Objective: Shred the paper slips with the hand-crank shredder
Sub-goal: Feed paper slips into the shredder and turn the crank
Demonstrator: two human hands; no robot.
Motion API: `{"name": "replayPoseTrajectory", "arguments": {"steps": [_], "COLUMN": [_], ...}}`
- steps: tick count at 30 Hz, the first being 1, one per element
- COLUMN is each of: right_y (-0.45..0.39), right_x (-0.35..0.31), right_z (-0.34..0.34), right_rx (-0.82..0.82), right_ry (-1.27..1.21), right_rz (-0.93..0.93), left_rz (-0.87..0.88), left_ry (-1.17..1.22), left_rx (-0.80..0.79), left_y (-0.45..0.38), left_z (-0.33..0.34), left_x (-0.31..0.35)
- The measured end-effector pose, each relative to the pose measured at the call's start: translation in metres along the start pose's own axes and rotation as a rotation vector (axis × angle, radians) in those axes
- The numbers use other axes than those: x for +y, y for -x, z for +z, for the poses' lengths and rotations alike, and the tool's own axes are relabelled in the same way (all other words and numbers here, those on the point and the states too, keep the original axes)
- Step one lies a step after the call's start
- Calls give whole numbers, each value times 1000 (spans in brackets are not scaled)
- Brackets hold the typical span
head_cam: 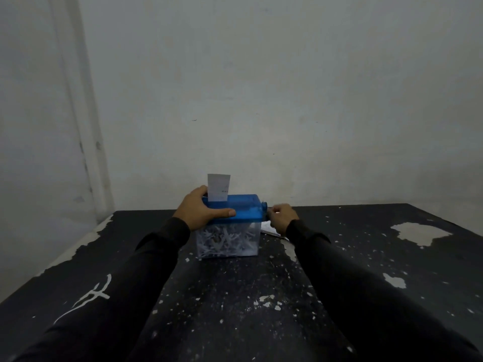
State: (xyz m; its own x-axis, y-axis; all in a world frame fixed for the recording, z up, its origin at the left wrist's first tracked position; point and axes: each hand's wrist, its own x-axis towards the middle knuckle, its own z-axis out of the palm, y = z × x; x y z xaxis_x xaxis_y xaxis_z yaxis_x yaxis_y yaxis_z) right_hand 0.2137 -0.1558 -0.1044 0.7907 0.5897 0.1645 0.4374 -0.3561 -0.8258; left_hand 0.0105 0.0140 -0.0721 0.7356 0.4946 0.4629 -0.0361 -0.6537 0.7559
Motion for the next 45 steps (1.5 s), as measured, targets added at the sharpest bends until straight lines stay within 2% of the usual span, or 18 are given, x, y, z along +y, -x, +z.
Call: {"name": "replayPoseTrajectory", "arguments": {"steps": [2, 4, 7, 10, 12, 17, 22, 26, 31, 35, 39, 43, 45], "right_y": [20, 41, 66, 78, 76, 35, -6, -4, 28, 51, 53, 39, 29], "right_x": [12, 16, 1, -27, -45, -67, -48, -24, -1, 1, -31, -58, -65], "right_z": [-1, 1, -7, -23, -31, -36, -26, -3, 1, -7, -28, -50, -57], "right_rx": [-39, -2, 82, 38, 17, 22, 76, 106, 19, 13, 33, -148, -205], "right_ry": [48, 62, -171, -420, -477, -398, -211, -104, 106, 82, 29, -244, -232], "right_rz": [-30, -91, -145, -135, -143, -109, -16, -17, -64, -126, -169, -103, -95], "left_rz": [-7, -11, -19, -22, -26, -25, -17, -13, -9, -16, -19, -4, 2], "left_ry": [-14, -40, -67, -92, -109, -111, -99, -109, -117, -138, -158, -161, -157], "left_rx": [8, 5, -13, -24, -18, -9, -13, -13, -8, -19, -6, 2, 5], "left_y": [-1, -2, -4, -4, -4, -3, -1, 0, 0, -1, -3, -4, -5], "left_z": [0, 0, -2, -2, -2, -3, -4, -4, -5, -4, -2, -2, -3], "left_x": [-1, -1, -2, 1, 2, 0, -2, -2, -3, 0, 0, -2, -4]}}
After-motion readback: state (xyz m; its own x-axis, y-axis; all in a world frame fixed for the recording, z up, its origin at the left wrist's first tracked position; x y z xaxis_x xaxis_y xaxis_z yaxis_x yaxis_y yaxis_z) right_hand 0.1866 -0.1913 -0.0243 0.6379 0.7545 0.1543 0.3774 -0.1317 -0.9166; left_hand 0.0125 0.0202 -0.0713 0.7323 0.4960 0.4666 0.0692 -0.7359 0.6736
